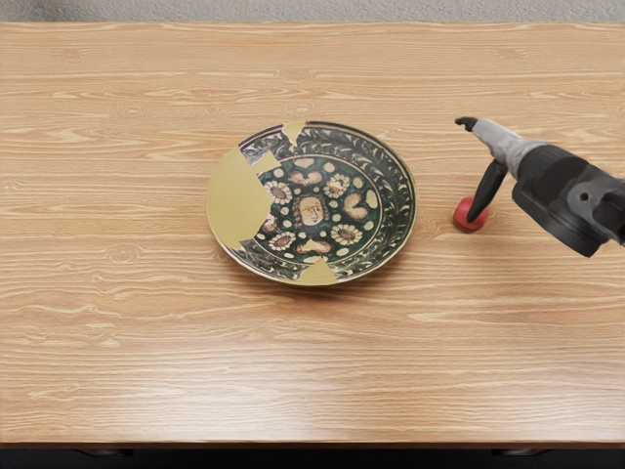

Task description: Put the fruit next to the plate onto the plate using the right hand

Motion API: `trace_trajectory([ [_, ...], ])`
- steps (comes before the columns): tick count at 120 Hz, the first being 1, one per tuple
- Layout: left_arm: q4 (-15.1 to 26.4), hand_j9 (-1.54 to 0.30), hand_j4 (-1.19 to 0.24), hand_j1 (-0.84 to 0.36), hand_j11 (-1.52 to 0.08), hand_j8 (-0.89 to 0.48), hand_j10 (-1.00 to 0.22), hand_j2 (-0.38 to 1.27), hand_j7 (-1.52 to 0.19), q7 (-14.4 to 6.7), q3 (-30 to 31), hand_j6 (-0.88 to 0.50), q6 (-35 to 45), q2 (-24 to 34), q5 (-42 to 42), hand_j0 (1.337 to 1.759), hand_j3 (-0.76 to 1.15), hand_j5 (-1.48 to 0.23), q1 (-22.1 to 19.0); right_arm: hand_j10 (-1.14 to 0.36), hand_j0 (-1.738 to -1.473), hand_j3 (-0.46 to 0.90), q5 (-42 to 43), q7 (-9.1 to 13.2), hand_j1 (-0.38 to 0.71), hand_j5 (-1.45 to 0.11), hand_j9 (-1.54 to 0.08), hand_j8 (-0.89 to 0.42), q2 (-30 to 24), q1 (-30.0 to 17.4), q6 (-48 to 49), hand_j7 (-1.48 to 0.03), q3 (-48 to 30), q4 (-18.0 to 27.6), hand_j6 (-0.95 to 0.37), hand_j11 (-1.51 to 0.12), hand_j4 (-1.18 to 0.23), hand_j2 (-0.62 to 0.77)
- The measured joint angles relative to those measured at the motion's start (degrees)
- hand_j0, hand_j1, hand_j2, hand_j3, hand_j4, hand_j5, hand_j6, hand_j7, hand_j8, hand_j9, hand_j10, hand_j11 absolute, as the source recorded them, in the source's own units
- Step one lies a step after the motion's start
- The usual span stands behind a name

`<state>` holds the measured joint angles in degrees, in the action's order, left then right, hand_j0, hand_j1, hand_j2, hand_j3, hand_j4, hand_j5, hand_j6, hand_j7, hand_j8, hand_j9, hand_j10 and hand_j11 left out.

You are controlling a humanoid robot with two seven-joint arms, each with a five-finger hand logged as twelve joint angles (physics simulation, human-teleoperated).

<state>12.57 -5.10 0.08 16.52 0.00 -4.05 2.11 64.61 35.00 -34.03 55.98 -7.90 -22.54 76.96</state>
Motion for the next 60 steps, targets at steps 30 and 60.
trace_trajectory([
  [30, 0.0, 0.0, 0.0, 0.35, 0.0, 0.0, 0.0, 0.0, 0.0, 0.0, 0.0, 0.0, 0.0, 0.0, 0.0, 1.658, 0.0, 0.0, 0.0, -0.07, -1.658, 0.0, 1.54, 0.0, -0.27, -0.09, -0.09, -0.07, 6.51, -0.41, -6.26, -0.09, 5.05, -6.79, -0.07, -0.09, -0.07, -0.01],
  [60, 0.0, 0.0, 0.0, 0.35, 0.0, 0.0, 0.0, 0.0, 0.0, 0.0, 0.0, 0.0, 0.0, 0.0, 0.0, 1.658, 0.0, 0.0, 0.0, -0.19, -1.658, 0.0, 1.34, 0.0, -0.13, -0.24, -0.24, -0.19, 6.83, -2.31, -8.35, -0.24, 6.37, -7.94, -0.19, -0.24, -0.19, -0.03],
])
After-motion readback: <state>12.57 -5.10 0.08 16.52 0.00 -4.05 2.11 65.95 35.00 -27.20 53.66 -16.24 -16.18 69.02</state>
